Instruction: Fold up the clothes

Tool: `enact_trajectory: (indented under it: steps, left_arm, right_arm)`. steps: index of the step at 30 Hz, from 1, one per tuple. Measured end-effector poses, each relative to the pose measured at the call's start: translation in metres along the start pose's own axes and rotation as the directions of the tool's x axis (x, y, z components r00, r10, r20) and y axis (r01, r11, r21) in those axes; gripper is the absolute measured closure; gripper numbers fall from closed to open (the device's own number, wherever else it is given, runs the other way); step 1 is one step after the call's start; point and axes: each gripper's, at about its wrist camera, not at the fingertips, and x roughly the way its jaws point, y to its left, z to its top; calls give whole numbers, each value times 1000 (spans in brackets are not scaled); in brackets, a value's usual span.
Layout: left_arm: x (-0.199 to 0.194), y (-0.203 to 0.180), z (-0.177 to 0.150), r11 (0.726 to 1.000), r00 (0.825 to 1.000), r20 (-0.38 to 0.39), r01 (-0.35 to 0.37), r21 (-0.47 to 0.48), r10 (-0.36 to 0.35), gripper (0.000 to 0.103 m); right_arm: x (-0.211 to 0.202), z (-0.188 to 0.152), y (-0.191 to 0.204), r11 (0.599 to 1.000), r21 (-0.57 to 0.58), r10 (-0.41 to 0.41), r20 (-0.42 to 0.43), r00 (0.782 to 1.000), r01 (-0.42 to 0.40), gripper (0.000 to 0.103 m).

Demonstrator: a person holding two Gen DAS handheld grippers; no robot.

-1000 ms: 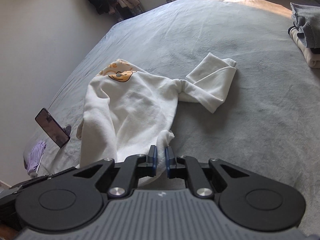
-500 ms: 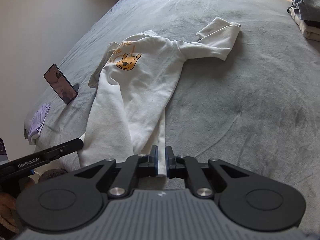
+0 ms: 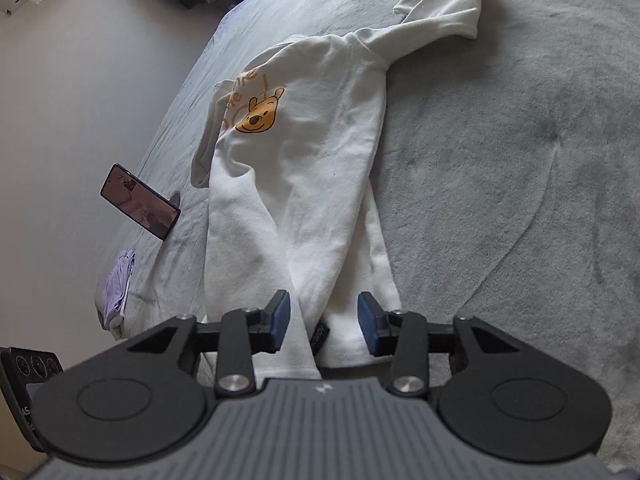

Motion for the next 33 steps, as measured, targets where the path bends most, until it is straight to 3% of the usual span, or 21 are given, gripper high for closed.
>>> enact_trajectory:
  steps: [5,7,8,9,13,17,22,25,29,33]
  left_arm:
    - [6,5,-2,1000,1000,-8,15,-25,-15,100]
    - [9,6,-3,999,1000,-12,19,-37,-19,99]
    - [9,7,-3,999,1000,-12,19,-43,-19,98]
    - [9,7,-3,999,1000,-12,19,-50,-19,96]
    - [9,8,-1,997,1000,-7,28,-76,-29,87]
    - [11,4,-1,997,1000,10,17,-80,-17,76]
    - [21,-4,0,998,1000,-6,-2,-56,2,72]
    - [30,-9,2,999,1000,-27,-5,-45,4,66]
    - [41,-10,5,999,999,-36,-16,-46,14,65]
    - [51,-10,9,998,999,-40,-32,-49,30,65]
  right_arm:
    - [17,-3,1,1000,-21,15,34,999,-15,61]
    - [18,-4,1,999,-31,37,65,997,-35,76]
    - [19,-5,0,998,-37,47,81,996,-44,90]
    - [17,-5,0,998,-44,46,100,994,-41,94]
    - [-8,0,-1,998,-46,59,183,981,-51,96]
    - [-42,10,-8,1000,-27,22,296,955,-14,96]
    - [-82,22,-18,999,7,-33,428,903,33,97]
    - [-96,28,-26,992,48,-128,494,860,120,97]
    - [-100,36,-43,972,117,-236,508,828,205,97]
    - [-94,43,-62,953,192,-298,475,828,233,97]
